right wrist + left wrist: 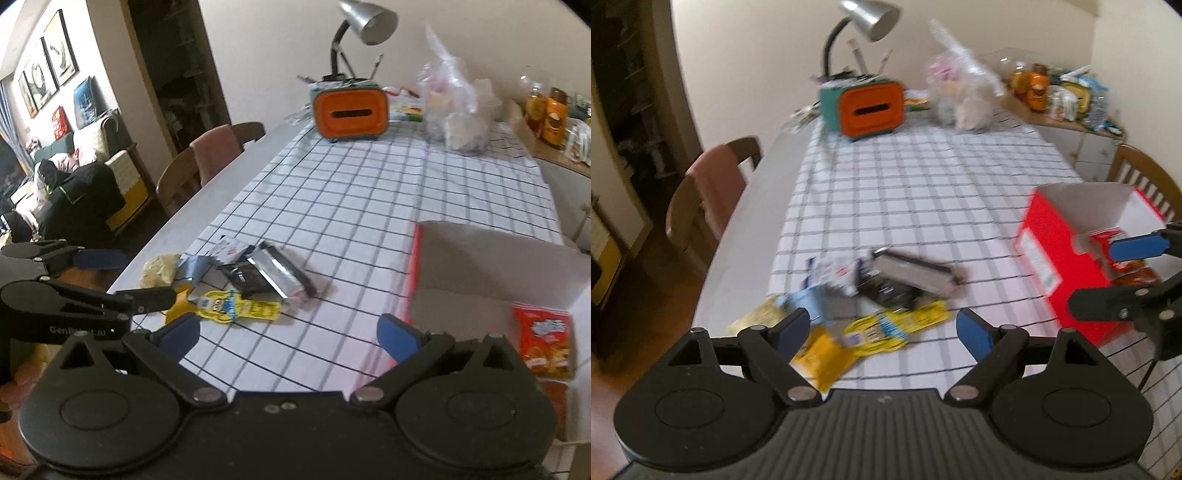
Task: Organize snacks
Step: 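Move both open grippers back toward the remaining snacks, then grasp the small green packet with the left gripper while the right grasps the yellow Minion packet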
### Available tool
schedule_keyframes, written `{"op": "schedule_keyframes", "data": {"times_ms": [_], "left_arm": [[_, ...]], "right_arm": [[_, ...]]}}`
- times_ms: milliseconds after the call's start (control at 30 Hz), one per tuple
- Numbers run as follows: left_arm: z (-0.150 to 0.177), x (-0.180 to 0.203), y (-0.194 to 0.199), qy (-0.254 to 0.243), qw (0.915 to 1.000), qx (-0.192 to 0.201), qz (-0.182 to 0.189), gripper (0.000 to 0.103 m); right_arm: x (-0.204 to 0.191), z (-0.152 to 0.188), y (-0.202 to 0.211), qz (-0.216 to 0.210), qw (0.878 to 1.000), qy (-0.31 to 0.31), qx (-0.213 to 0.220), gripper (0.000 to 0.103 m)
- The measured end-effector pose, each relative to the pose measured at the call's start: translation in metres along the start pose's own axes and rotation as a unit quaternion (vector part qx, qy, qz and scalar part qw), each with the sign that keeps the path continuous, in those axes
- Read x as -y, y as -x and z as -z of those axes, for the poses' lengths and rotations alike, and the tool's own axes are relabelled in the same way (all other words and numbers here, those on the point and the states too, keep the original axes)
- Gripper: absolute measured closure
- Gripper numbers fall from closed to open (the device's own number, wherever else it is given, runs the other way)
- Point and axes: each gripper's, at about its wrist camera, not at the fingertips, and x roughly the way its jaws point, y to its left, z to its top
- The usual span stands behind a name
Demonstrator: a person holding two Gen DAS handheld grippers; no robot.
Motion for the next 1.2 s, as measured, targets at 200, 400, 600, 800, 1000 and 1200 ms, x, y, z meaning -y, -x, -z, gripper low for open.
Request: {"op": "schedule_keyframes", "data": {"times_ms": [200, 400, 600, 800, 1000, 1200], "left_arm": [[0.015, -0.043, -0.016, 0.025, 0.9991, -0.023, -0.024, 0.016], [0.028, -0.072, -0.034, 0.044, 0.9972, -0.046, -0.038, 0.016], [0.04, -0.093, -0.052, 0.073, 0.9937, -0.072, -0.045, 0.016], [0.046, -0.11, -0.066, 0.095, 0.9897, -0.091, -0.055, 0.016], [0.049, -0.12, -0.078, 0.104, 0.9869, -0.107, -0.06, 0.016], [0.05, -0.126, -0.087, 0.114, 0.9854, -0.115, -0.053, 0.016]], "right_arm": [[-0.019, 0.0, -0.037, -0.002, 1.0, 0.016, -0.018, 0.001], [-0.034, 0.0, -0.072, -0.008, 0.998, 0.046, -0.036, 0.003], [-0.051, -0.004, -0.105, -0.027, 0.994, 0.092, -0.058, 0.004], [-0.066, -0.006, -0.139, -0.024, 0.988, 0.128, -0.079, 0.007], [-0.074, -0.005, -0.169, -0.025, 0.983, 0.155, -0.1, 0.012], [-0.08, -0.002, -0.185, -0.018, 0.977, 0.179, -0.111, 0.014]]}}
